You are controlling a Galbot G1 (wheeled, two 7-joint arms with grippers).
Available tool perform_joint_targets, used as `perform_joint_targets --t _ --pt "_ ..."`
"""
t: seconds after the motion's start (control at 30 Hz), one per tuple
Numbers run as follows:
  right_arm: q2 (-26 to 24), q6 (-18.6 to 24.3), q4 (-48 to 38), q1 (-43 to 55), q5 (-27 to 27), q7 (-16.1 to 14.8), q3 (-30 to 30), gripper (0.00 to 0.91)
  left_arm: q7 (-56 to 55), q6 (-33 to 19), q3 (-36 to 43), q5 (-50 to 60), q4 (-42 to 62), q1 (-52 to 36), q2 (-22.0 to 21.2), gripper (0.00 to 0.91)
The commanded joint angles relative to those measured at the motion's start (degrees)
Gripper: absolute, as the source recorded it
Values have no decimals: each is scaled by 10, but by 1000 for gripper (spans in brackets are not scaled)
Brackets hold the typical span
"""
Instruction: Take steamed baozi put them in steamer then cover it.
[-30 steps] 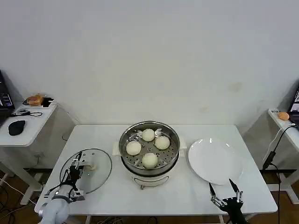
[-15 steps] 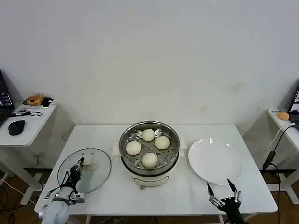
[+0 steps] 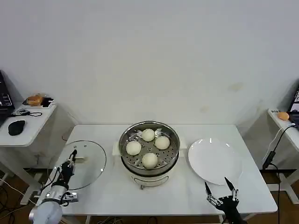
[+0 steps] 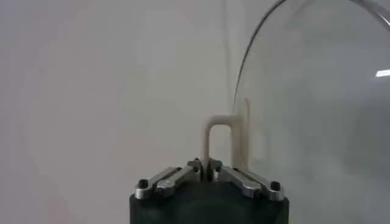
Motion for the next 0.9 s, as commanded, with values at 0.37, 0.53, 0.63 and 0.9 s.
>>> perform_joint_targets --t 0.37,0.53,0.63,0.9 --pt "-7 -1 0 -3 -5 -3 -7 907 143 133 -47 -72 -278 97 86 0" --pt "-8 -1 -4 -2 -8 -3 -8 907 168 154 -2 -80 -305 57 110 0" --pt "-6 0 -9 1 -11 -3 -10 907 183 166 39 -73 -320 31 113 0" --pt "8 -2 -7 0 -24 -1 -19 907 244 211 184 -24 -326 -69 83 0"
